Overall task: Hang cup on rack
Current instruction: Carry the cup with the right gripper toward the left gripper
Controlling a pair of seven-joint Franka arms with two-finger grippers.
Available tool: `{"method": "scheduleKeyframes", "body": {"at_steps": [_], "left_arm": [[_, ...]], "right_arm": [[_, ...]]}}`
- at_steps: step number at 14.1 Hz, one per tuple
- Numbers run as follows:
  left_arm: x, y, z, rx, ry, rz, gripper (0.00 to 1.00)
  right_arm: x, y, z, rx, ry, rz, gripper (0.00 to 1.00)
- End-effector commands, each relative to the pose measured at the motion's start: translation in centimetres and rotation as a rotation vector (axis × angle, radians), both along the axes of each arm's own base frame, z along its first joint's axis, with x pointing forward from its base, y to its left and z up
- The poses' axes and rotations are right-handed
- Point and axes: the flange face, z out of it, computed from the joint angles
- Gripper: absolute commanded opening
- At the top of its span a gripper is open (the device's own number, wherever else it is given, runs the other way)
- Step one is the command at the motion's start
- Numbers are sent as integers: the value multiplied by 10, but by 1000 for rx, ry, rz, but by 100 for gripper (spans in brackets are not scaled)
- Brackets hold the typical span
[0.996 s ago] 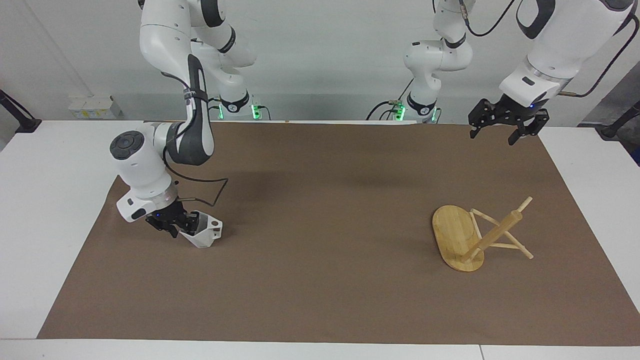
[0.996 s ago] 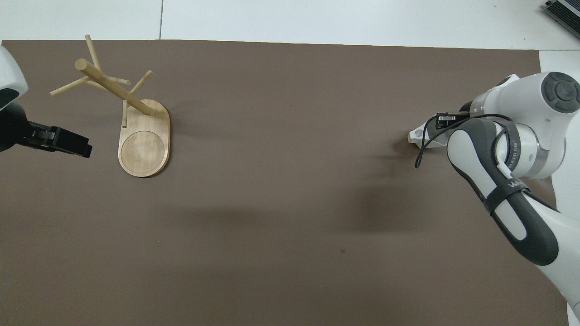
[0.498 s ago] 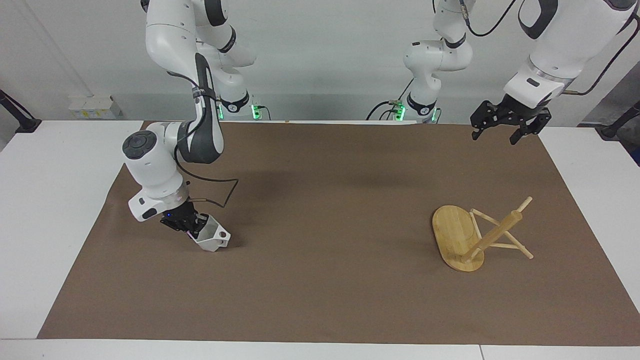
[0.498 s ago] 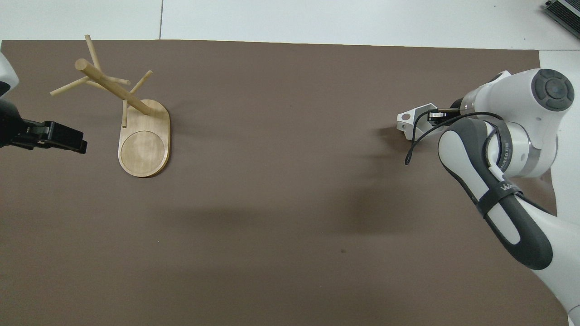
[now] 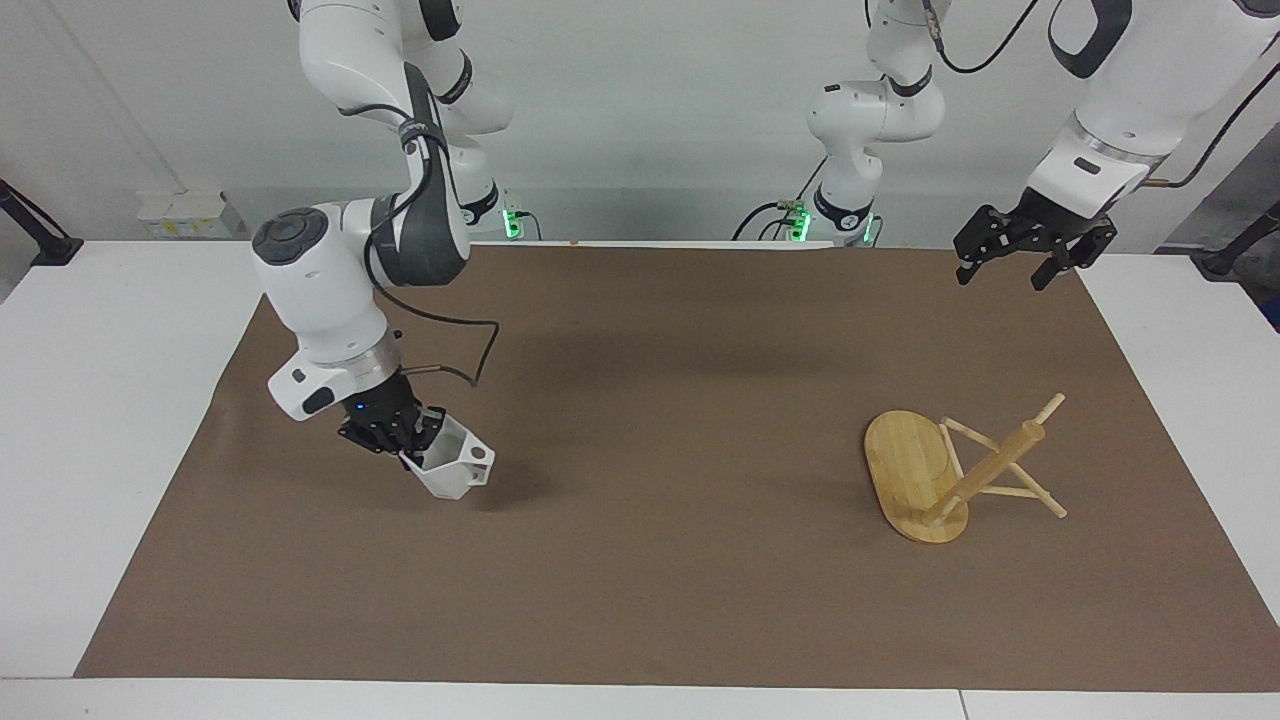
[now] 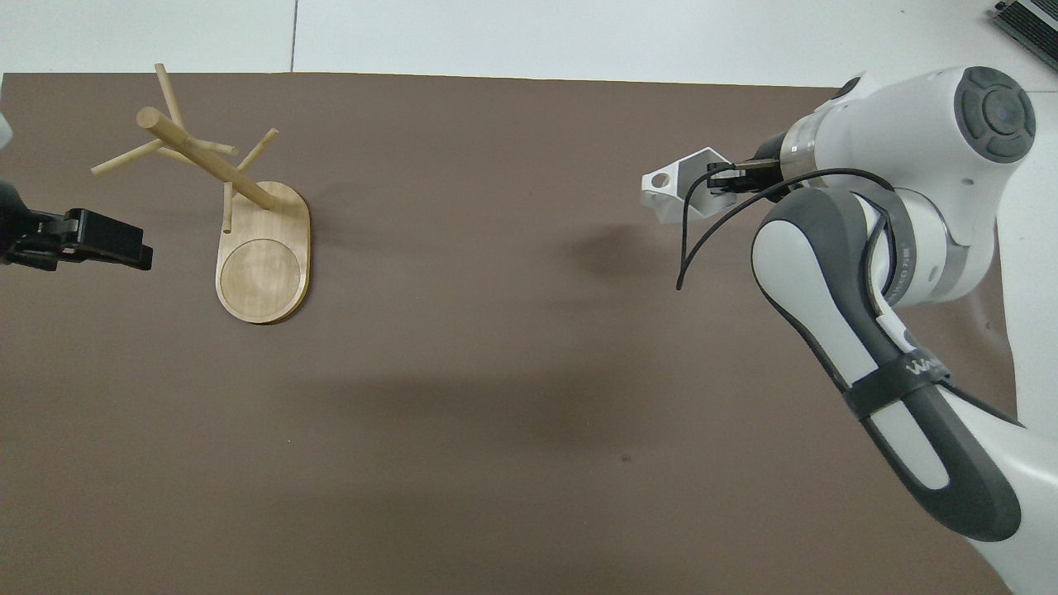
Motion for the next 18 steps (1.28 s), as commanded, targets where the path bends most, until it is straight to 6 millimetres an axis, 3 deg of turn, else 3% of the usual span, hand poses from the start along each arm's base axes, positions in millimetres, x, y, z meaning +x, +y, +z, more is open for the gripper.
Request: {"method": "scheduleKeyframes", "body": {"at_steps": [1, 8, 12, 16, 18], "left_arm": [[5, -6, 2, -32, 0, 129, 100], [20, -32, -6, -204, 81, 622, 100], [27, -50, -13, -269, 182, 898, 100], [33, -59, -12, -353, 296, 1221, 100], [33, -66, -10, -356, 355, 1385, 100]], "right_arm": [[-5, 31, 13, 206, 30, 20, 0], [-41, 148, 57, 499, 81, 154, 0], [-67, 203, 73, 627, 138, 164, 0], [-86, 252, 88, 667, 123, 98, 0], [-93, 264, 90, 674, 124, 81, 0]]}}
